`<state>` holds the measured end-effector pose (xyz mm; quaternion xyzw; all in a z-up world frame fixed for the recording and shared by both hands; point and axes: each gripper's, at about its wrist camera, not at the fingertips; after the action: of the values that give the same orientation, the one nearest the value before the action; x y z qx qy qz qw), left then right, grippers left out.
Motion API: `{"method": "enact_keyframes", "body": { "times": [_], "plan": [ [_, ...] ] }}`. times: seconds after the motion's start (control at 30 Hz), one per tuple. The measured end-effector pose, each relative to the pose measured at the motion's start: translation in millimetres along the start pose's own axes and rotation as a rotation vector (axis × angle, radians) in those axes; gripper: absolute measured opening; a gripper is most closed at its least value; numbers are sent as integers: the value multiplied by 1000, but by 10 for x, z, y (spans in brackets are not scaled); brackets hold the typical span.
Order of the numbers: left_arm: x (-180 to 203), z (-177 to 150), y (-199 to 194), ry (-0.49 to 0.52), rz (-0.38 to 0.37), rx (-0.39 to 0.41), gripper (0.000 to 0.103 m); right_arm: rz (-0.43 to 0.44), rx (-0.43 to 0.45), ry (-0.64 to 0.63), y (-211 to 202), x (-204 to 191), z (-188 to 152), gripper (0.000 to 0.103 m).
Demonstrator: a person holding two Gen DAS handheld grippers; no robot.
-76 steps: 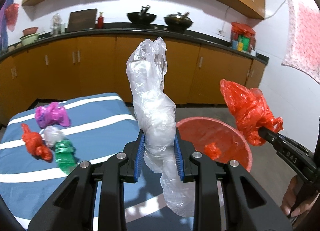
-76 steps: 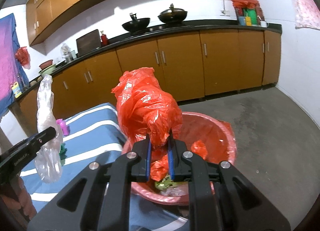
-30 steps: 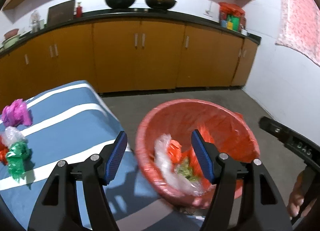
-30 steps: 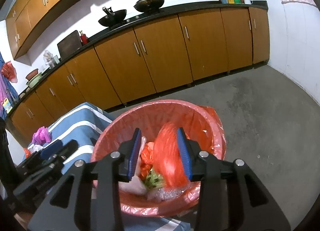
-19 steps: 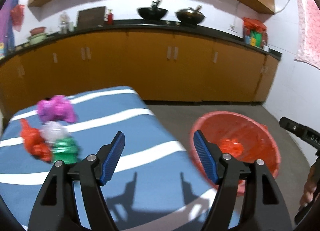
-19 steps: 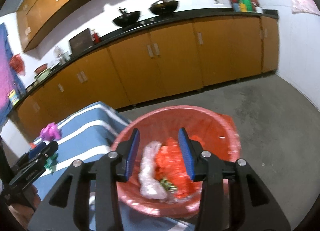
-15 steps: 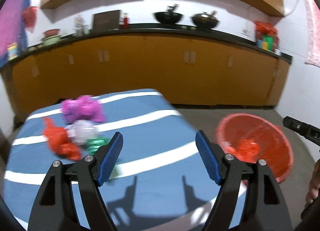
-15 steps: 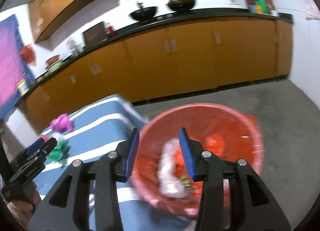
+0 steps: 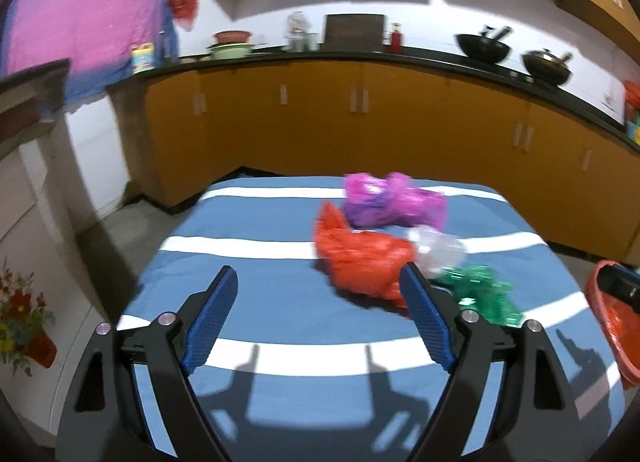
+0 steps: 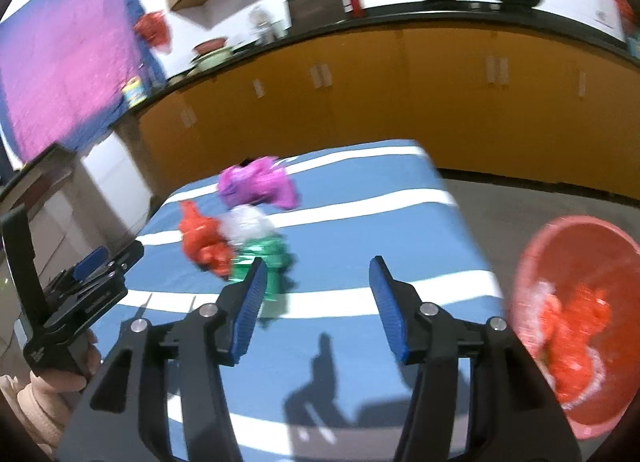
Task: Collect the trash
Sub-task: 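Move both tools back over the table toward the green and red bags, then grasp the green bag with the right tool while the left tool grasps a red bag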
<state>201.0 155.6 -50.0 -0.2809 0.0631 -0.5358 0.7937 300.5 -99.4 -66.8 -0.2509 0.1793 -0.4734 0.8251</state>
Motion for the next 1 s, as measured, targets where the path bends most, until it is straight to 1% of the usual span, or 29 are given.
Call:
{"method": "enact_keyframes", "body": {
  "times": [0.07, 0.2, 0.23, 0.33, 0.43, 0.47, 0.5, 0.53, 0.57, 0.6, 0.63, 0.67, 0.8, 0.9, 1.0],
  "plan": [
    [-110, 17, 47, -15, 9, -1, 84, 17, -19, -26, 163, -162, 47, 58],
    [-248, 27, 125, -32, 20, -7, 84, 32, -76, -43, 516, -368, 94, 58],
    [-270, 30, 145, -35, 18, -7, 84, 32, -86, -43, 571, -378, 94, 58],
    [-331, 27, 175, -41, 17, -3, 88, 30, -120, -43, 775, -401, 86, 58],
    [-404, 50, 229, -48, 19, -2, 88, 23, -144, -58, 916, -469, 56, 58],
    [-413, 56, 239, -50, 20, -2, 88, 19, -153, -64, 960, -480, 48, 53],
    [-423, 65, 259, -55, 20, -3, 88, 14, -167, -75, 1013, -491, 34, 43],
    [-434, 72, 272, -58, 19, -4, 88, 9, -181, -81, 1043, -488, 19, 39],
    [-440, 71, 281, -60, 19, -4, 88, 8, -194, -83, 1077, -484, 2, 27],
    [-436, 75, 292, -63, 16, -6, 88, 8, -208, -83, 1101, -465, -23, 19],
    [-429, 76, 302, -65, 12, -8, 88, 7, -211, -82, 1104, -444, -39, 17],
    [-414, 75, 312, -67, 6, -11, 88, 5, -208, -80, 1086, -423, -58, 13],
    [-290, 48, 350, -66, -23, -24, 89, -22, -187, -63, 960, -294, -132, 11],
    [-135, 17, 381, -52, -50, -34, 93, -53, -177, -28, 844, -120, -194, 10],
    [16, 0, 436, -31, -74, -50, 94, -108, -167, 13, 727, 74, -242, 10]
  ]
}}
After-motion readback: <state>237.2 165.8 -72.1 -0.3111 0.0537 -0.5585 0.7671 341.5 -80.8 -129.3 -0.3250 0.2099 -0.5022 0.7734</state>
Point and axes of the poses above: each gripper's, at about its wrist camera, not at the fingertips, and y roughly the way its jaws point, x to its right, z to its top, and after that the axes turned 13 degrees about -y, right-handed
